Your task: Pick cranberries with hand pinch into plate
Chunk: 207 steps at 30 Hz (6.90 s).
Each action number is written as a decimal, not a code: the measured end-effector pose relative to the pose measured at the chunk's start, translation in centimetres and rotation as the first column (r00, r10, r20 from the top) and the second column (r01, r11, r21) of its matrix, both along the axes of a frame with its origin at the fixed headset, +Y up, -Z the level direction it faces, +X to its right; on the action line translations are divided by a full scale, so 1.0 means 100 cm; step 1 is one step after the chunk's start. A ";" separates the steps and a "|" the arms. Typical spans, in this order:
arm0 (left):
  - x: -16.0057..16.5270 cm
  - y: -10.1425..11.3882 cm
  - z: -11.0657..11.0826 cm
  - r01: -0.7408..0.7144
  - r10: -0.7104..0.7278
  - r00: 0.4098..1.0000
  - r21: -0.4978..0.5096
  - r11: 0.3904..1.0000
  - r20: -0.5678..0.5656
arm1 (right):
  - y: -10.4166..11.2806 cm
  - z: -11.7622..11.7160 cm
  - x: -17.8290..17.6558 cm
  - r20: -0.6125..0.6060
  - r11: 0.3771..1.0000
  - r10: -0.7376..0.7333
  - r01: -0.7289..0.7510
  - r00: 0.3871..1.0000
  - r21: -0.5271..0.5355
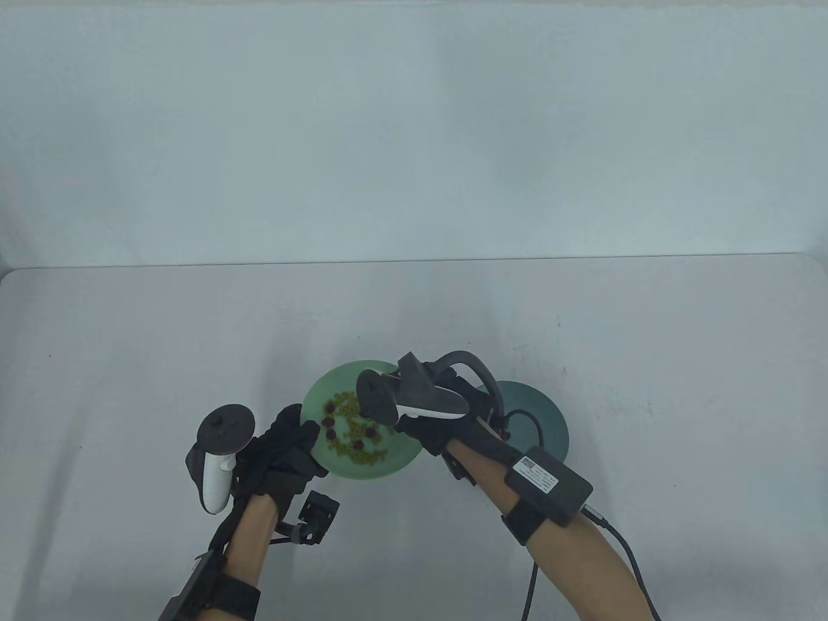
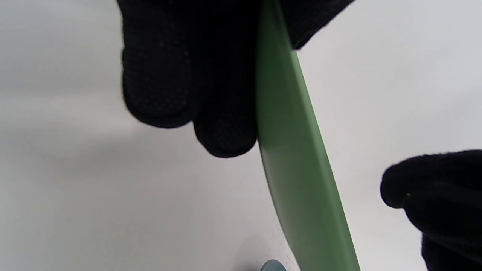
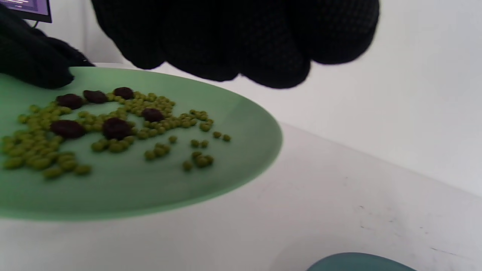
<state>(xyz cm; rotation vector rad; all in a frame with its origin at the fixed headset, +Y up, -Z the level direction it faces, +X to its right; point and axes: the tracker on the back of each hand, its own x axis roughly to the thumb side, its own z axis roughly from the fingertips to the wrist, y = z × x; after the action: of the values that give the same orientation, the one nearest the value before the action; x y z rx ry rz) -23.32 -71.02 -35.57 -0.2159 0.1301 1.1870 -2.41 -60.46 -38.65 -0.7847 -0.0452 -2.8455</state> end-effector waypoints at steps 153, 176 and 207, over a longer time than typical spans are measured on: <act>-0.004 0.002 0.001 -0.003 0.003 1.000 0.016 1.000 -0.003 | -0.009 0.031 -0.024 -0.147 0.998 0.006 -0.016 0.989 -0.065; -0.004 0.003 0.001 -0.008 0.008 1.000 0.016 1.000 -0.006 | -0.011 0.023 -0.019 -0.103 0.997 0.035 -0.041 0.994 -0.063; -0.006 0.002 0.001 -0.036 0.036 0.999 0.007 0.999 -0.009 | -0.030 0.022 -0.032 -0.120 0.994 0.111 -0.109 0.987 0.023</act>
<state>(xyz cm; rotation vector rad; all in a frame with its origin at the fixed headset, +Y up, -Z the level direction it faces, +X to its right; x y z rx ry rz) -23.96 -70.84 -35.49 -0.2075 0.1302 1.2239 -5.57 -63.46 -36.42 -0.9200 -0.0466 -2.6866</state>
